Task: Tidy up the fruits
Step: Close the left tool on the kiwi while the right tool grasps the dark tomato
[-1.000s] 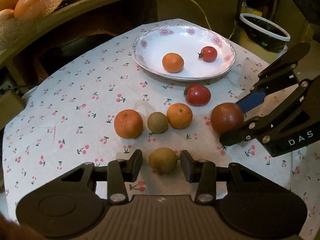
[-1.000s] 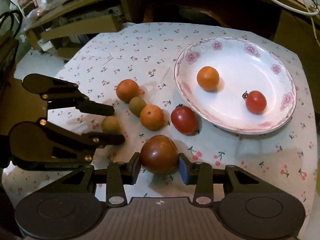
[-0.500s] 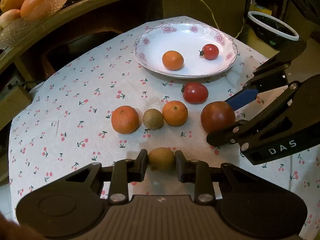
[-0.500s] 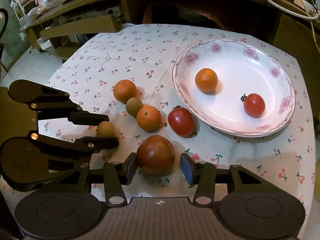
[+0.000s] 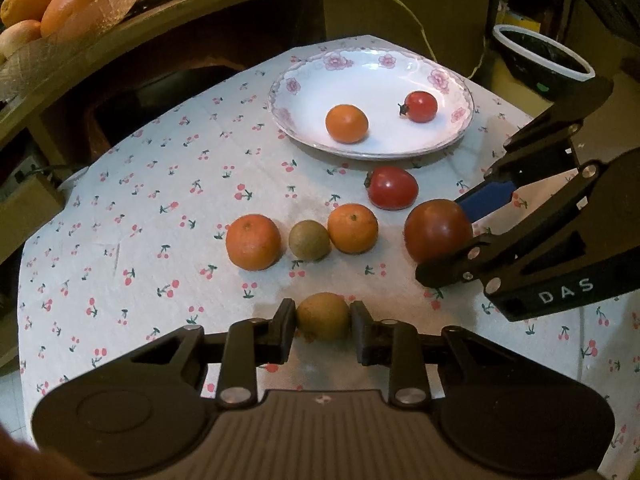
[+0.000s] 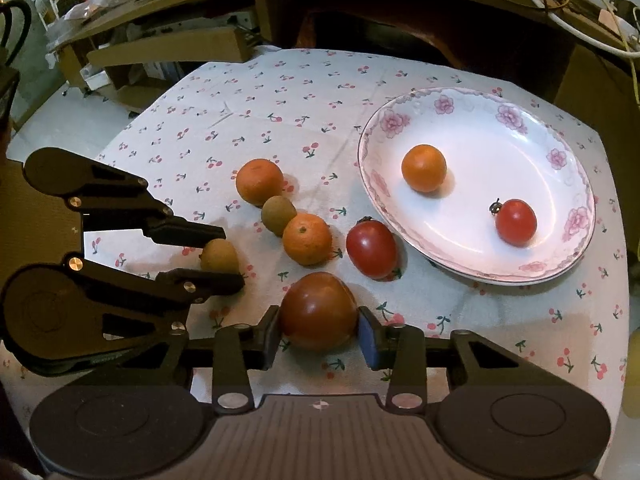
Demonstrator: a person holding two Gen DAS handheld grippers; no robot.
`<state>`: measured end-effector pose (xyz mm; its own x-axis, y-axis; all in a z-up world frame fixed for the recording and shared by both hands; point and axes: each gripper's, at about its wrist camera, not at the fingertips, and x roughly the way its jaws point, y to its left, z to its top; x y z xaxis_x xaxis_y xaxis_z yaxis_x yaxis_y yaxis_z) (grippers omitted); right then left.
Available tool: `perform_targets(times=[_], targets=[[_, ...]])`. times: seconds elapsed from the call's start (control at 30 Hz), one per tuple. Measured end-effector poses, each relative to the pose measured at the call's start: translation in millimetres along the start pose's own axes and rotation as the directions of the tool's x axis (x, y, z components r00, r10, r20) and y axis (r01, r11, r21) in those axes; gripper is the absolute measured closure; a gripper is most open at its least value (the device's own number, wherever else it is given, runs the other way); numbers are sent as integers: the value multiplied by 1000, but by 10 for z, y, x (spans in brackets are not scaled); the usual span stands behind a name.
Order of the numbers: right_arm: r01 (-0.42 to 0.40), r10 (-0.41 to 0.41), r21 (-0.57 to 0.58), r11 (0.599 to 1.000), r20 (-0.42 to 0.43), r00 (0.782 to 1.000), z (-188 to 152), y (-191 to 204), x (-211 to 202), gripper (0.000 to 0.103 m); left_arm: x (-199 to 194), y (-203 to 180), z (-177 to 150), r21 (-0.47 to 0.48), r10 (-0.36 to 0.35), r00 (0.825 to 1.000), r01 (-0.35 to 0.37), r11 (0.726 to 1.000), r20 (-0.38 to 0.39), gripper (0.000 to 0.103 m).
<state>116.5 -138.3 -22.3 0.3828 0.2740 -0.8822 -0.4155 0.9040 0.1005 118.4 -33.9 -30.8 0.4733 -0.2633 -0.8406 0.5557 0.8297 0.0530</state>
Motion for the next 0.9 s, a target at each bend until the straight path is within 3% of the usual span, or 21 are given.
perform_targets(times=[0.5, 0.9], targets=[[10, -14, 48, 999, 85, 996, 91, -125, -223, 64, -75, -29, 345, -6, -2, 997, 2, 1000, 79, 68], [57, -74, 119, 991, 151, 986, 162, -411, -398, 63, -18, -127, 741, -12, 18, 992, -17, 1000, 126, 69]])
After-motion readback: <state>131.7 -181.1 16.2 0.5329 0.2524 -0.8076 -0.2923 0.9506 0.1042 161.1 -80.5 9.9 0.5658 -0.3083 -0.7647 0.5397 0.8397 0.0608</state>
